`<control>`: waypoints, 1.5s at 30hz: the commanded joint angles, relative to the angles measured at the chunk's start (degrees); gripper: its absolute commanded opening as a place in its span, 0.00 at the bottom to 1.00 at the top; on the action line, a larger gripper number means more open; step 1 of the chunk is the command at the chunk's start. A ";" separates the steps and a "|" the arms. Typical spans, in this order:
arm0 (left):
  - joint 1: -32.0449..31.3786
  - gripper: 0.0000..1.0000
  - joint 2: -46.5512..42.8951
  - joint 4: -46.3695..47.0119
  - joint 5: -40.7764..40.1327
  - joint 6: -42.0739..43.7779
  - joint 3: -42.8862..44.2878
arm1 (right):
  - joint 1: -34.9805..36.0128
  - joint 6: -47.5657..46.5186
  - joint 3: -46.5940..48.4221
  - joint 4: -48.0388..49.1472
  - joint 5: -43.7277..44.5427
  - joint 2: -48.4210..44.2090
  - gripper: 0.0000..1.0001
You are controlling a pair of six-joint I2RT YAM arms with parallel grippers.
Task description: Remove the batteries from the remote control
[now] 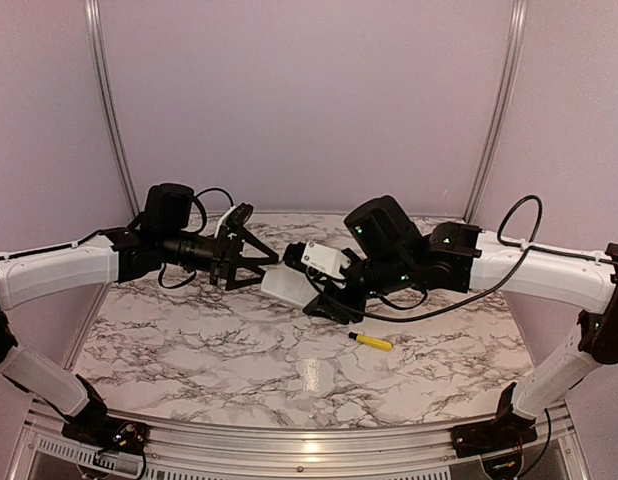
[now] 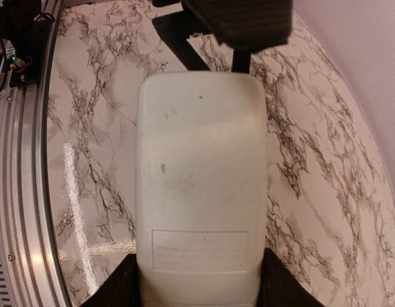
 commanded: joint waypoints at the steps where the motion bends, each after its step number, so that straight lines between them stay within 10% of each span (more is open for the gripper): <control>1: -1.89 0.78 1.48 -1.92 0.77 1.68 1.41 | -0.44 0.72 3.00 1.91 0.62 0.57 0.00; 26: -10.10 0.00 3.74 6.12 -7.62 -3.88 1.60 | -0.38 0.54 -1.06 4.74 0.96 -4.61 0.01; 28: -10.39 0.00 3.07 6.76 -8.70 -4.17 1.11 | -0.44 1.60 -2.17 5.59 2.87 -5.46 0.13; 33: -10.40 0.00 1.54 5.44 -12.35 -3.74 1.08 | -0.44 4.20 -3.90 6.15 8.87 -7.15 0.80; 45: -10.40 0.00 1.38 -24.58 -39.60 6.87 12.38 | -0.44 8.42 -3.65 4.85 16.53 -12.21 0.99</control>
